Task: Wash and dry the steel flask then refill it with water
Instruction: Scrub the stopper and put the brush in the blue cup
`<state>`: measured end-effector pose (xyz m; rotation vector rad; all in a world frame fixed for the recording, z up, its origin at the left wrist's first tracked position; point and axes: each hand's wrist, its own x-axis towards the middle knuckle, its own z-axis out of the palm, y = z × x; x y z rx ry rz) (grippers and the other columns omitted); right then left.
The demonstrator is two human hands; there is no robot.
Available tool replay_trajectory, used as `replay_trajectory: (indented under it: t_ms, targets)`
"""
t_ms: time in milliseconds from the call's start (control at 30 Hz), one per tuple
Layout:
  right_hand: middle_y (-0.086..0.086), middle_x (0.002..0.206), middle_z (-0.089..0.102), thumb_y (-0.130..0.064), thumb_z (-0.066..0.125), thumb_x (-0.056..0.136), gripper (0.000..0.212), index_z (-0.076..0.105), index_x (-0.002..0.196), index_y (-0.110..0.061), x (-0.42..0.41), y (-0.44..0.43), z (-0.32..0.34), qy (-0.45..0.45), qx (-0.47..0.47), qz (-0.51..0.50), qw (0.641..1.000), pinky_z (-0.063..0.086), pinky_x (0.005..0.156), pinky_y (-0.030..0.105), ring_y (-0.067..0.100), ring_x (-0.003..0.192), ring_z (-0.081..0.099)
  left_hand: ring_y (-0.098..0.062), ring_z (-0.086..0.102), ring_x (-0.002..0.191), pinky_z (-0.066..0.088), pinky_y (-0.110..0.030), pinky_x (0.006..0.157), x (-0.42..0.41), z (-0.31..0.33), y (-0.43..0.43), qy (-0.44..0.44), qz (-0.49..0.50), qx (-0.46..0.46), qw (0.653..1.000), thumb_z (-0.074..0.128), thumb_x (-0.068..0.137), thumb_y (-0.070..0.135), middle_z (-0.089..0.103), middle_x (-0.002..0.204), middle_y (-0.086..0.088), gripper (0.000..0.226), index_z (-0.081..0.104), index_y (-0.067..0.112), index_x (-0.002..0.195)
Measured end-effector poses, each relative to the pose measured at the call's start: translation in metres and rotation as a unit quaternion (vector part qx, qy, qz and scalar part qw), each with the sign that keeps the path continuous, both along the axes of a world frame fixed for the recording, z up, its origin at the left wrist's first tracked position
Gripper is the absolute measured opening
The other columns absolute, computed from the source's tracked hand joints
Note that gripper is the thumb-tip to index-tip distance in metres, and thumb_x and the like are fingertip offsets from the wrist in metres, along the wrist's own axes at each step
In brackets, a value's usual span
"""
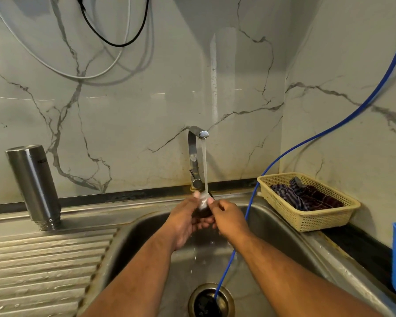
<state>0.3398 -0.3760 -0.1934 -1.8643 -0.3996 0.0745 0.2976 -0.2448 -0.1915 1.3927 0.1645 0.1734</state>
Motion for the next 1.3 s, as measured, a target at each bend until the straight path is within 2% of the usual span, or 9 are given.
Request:
replay_trajectory:
  t_ms: [133,267,400,500,567,767,1000,1133,1300]
  targets:
    - [0.009,0.074,0.073,-0.047,0.042,0.107,0.039,0.069,0.102,-0.019,0.003,-0.001,-0.003,0.104,0.073,0.003,0.992,0.043,0.053,0.027,0.015,0.058,0.058,-0.027,0.070,0.096,0.059,-0.033,0.077,0.002,-0.005,0.008,-0.039,-0.008,0.150,0.988,0.067,0.096,0.035,0.065,0.125,-0.008,0.040,0.056,0.045,0.133]
    - [0.004,0.063,0.066,-0.043,0.046,0.107,0.031,0.066,0.109,-0.018,0.003,-0.003,-0.002,0.138,0.099,0.050,0.984,0.041,0.049,0.027,0.014,0.049,0.054,-0.017,0.064,0.069,0.054,-0.029,0.064,-0.002,-0.005,0.006,-0.004,0.046,0.162,0.986,0.047,0.100,0.057,0.073,0.097,-0.012,0.045,0.063,0.022,0.122]
    - [0.002,0.058,0.064,-0.032,0.050,0.107,0.021,0.066,0.108,-0.018,-0.002,0.001,-0.001,0.125,0.050,0.067,0.989,0.042,0.046,0.023,0.012,0.046,0.052,-0.021,0.068,0.072,0.055,-0.032,0.066,-0.005,-0.009,0.004,0.032,0.032,0.149,0.988,0.039,0.100,0.062,0.074,0.085,-0.012,0.061,0.067,0.010,0.114]
    - [-0.001,0.054,0.052,-0.033,0.048,0.107,0.028,0.068,0.103,-0.013,0.003,-0.001,0.003,0.222,0.153,-0.005,0.963,0.038,0.045,0.024,0.010,0.046,0.045,-0.025,0.071,0.097,0.058,-0.038,0.086,-0.003,-0.004,0.002,-0.016,-0.008,0.120,0.993,0.064,0.092,0.047,0.076,0.106,-0.006,0.042,0.065,0.020,0.125]
    - [-0.003,0.052,0.048,-0.034,0.046,0.107,0.035,0.067,0.092,-0.011,0.008,-0.004,0.004,0.267,0.192,-0.035,0.944,0.038,0.049,0.026,0.011,0.045,0.040,-0.019,0.067,0.113,0.055,-0.039,0.099,-0.001,-0.003,0.003,-0.048,-0.029,0.152,0.987,0.081,0.081,0.035,0.074,0.117,0.002,0.056,0.061,0.027,0.133]
    - [0.004,0.067,0.063,-0.065,0.041,0.101,0.064,0.070,0.093,-0.008,0.000,-0.006,0.004,0.298,0.180,0.010,0.938,0.050,0.064,0.032,0.017,0.064,0.058,0.002,0.062,0.113,0.054,-0.019,0.089,0.000,-0.006,0.001,-0.114,0.009,0.260,0.959,0.082,0.081,0.007,0.067,0.122,0.014,0.068,0.056,0.040,0.135]
    - [0.002,0.107,0.070,-0.042,0.068,0.096,0.035,0.060,0.123,-0.022,0.001,-0.006,0.002,0.108,0.117,-0.005,0.987,0.055,0.060,0.018,0.012,0.081,0.070,-0.006,0.065,0.115,0.056,-0.019,0.084,-0.002,-0.011,0.012,-0.084,-0.040,0.197,0.976,0.082,0.078,0.000,0.067,0.128,0.006,0.075,0.054,0.035,0.138]
    - [-0.005,0.118,0.055,-0.029,0.085,0.082,0.034,0.059,0.105,-0.030,0.003,-0.006,-0.001,-0.088,-0.028,-0.024,0.995,0.045,0.067,0.008,0.011,0.106,0.058,-0.014,0.070,0.107,0.058,-0.023,0.081,0.002,-0.015,0.007,-0.068,-0.007,0.223,0.972,0.081,0.079,0.000,0.072,0.118,-0.001,0.069,0.054,0.031,0.135]
    - [-0.009,0.106,0.053,-0.028,0.087,0.078,0.031,0.056,0.083,-0.026,0.005,-0.007,-0.002,-0.200,-0.027,-0.048,0.978,0.040,0.071,0.003,0.003,0.096,0.053,-0.011,0.073,0.101,0.059,-0.023,0.080,0.005,-0.017,0.008,-0.063,0.001,0.222,0.973,0.077,0.083,-0.002,0.074,0.115,-0.002,0.063,0.054,0.020,0.137]
